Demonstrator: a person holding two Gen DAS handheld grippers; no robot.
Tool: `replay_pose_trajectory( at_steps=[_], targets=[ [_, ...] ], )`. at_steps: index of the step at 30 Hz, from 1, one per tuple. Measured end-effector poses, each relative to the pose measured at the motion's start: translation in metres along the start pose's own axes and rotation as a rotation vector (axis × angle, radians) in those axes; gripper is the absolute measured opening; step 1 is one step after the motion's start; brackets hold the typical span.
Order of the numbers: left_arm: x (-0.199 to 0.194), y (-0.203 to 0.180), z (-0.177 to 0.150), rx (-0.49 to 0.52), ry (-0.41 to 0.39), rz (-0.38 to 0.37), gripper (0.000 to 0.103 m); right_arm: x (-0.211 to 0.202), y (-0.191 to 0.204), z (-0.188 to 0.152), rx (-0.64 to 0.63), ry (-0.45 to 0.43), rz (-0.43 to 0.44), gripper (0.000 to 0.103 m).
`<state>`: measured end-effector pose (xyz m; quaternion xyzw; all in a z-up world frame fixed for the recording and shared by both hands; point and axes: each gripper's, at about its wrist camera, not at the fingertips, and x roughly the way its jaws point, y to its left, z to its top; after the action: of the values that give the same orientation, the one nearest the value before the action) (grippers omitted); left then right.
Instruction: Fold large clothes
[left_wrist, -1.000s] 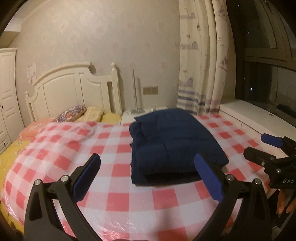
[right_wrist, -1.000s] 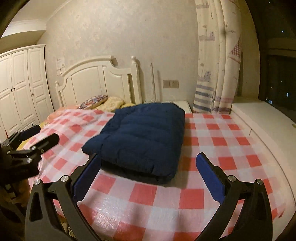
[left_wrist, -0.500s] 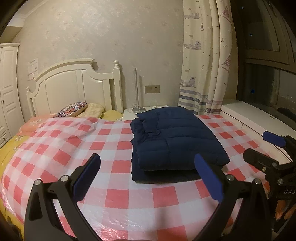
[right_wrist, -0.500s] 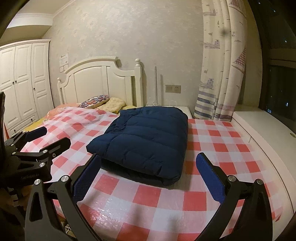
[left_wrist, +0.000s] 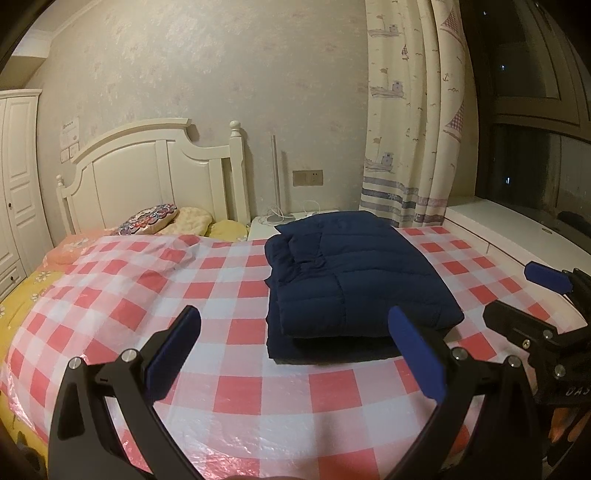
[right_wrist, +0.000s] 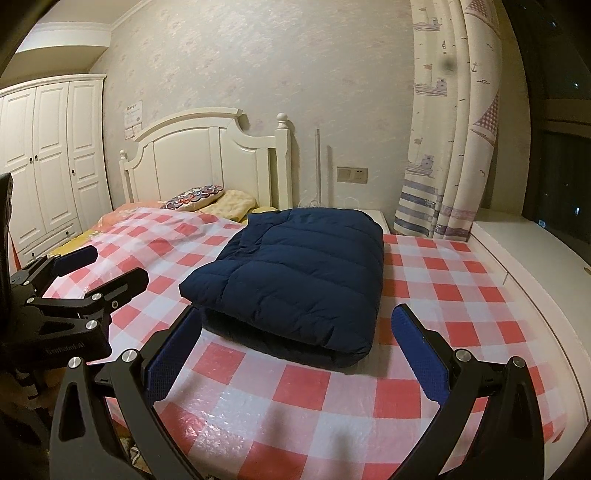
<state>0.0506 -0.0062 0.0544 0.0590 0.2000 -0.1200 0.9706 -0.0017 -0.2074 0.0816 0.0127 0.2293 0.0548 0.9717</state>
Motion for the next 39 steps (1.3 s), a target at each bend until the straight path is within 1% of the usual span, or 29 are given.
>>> replay_pose_trajectory(
  at_steps=[39],
  targets=[
    [-0.0008,0.0028,-0.0051,-0.009,0.009,-0.005,0.101,0.0023,0.0066,-0.0034,-0.010,0.014,0.025,0.099]
  ],
)
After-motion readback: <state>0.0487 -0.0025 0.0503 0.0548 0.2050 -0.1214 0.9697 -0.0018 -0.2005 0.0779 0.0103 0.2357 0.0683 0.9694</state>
